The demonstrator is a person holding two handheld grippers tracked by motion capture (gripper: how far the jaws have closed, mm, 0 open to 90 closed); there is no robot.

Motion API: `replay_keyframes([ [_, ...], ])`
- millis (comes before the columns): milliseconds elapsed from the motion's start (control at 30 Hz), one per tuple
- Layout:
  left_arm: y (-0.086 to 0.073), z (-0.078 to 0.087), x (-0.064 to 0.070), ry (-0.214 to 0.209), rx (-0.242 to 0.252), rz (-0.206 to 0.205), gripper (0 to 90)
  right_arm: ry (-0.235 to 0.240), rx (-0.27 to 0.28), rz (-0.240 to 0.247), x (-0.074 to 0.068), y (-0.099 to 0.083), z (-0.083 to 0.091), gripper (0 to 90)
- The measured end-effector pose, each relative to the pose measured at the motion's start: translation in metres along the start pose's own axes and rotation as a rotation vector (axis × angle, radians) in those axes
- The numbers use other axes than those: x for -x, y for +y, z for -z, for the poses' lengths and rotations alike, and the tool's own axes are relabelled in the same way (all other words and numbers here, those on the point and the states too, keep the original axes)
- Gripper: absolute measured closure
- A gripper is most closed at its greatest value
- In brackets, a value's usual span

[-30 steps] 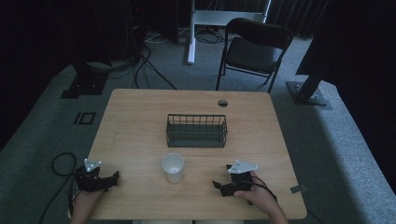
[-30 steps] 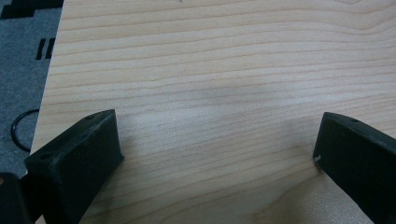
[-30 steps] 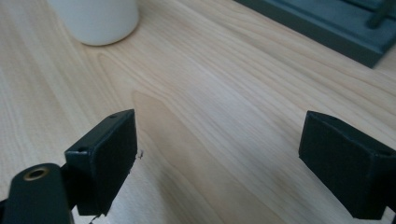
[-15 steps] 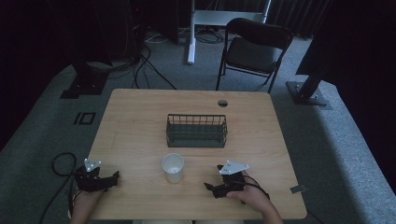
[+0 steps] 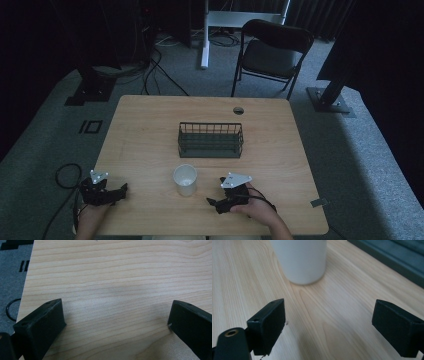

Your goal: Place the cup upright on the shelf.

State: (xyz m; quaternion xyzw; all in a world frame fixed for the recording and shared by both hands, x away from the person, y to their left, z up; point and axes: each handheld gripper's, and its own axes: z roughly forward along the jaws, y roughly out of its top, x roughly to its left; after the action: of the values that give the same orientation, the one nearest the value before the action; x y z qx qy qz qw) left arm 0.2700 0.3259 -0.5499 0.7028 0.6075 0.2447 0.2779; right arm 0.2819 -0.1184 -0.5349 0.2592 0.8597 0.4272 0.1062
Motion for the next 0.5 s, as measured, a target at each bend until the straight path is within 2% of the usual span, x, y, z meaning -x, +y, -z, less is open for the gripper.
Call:
replay_keyframes([
  [167, 0.000, 0.000, 0.000, 0.000, 0.000, 0.000, 0.9, 0.016, 0.024, -0.002, -0.005, 0.008, -0.008, 11.4],
  [367, 0.000, 0.000, 0.000, 0.000, 0.000, 0.000, 0.9, 0.048, 0.049, 0.018, -0.013, 0.019, -0.016, 11.5],
  [500, 0.000, 0.000, 0.000, 0.000, 0.000, -0.001, 0.9, 0.051, 0.069, 0.023, -0.017, 0.027, -0.020, 12.7],
])
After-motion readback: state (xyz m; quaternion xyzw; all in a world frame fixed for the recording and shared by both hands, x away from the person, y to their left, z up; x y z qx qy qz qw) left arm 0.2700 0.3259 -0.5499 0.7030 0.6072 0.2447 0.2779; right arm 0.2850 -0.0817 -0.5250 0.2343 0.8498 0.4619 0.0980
